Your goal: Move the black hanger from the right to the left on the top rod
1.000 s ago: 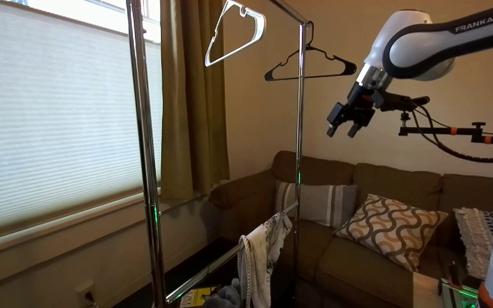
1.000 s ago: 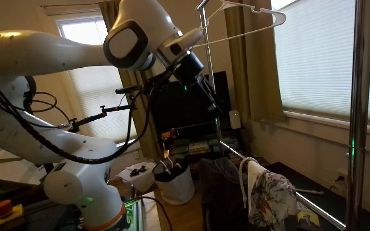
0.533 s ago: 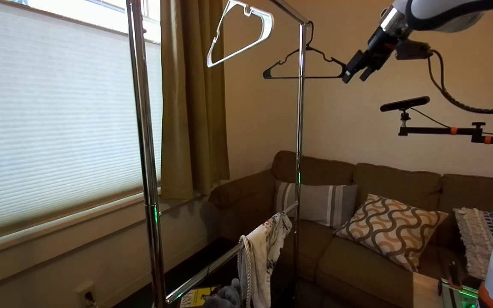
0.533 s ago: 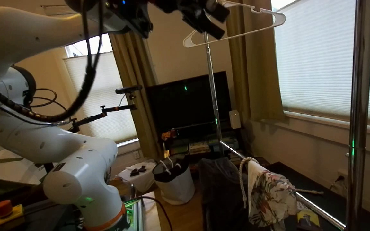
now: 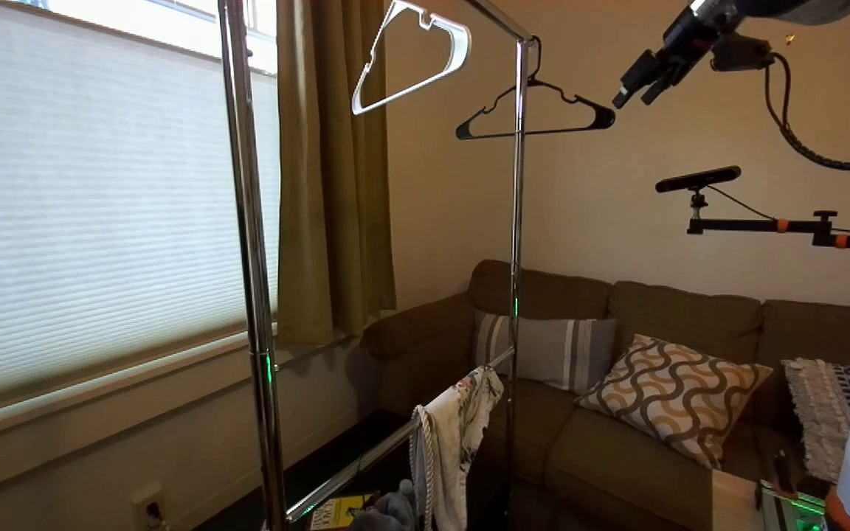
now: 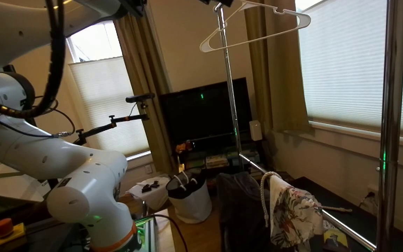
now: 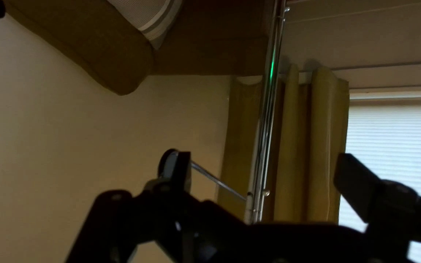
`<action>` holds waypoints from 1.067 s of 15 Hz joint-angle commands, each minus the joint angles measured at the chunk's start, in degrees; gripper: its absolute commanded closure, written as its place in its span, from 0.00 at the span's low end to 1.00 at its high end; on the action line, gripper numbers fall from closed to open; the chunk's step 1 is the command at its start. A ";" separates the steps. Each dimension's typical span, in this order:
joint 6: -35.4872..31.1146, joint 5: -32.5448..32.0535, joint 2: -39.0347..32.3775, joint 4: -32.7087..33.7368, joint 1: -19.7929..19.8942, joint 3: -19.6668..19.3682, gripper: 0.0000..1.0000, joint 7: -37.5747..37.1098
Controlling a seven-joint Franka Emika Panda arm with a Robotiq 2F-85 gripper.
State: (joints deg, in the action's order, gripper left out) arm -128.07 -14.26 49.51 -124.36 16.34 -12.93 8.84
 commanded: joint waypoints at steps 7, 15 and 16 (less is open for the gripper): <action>11.86 1.70 -10.85 20.80 -9.92 -12.47 0.00 18.85; 12.73 7.40 -16.41 24.55 -11.66 -14.09 0.00 20.61; 13.63 11.42 -16.84 25.25 -13.77 -16.50 0.00 23.27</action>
State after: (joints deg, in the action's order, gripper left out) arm -117.84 -10.32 33.83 -101.54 6.56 -24.82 27.21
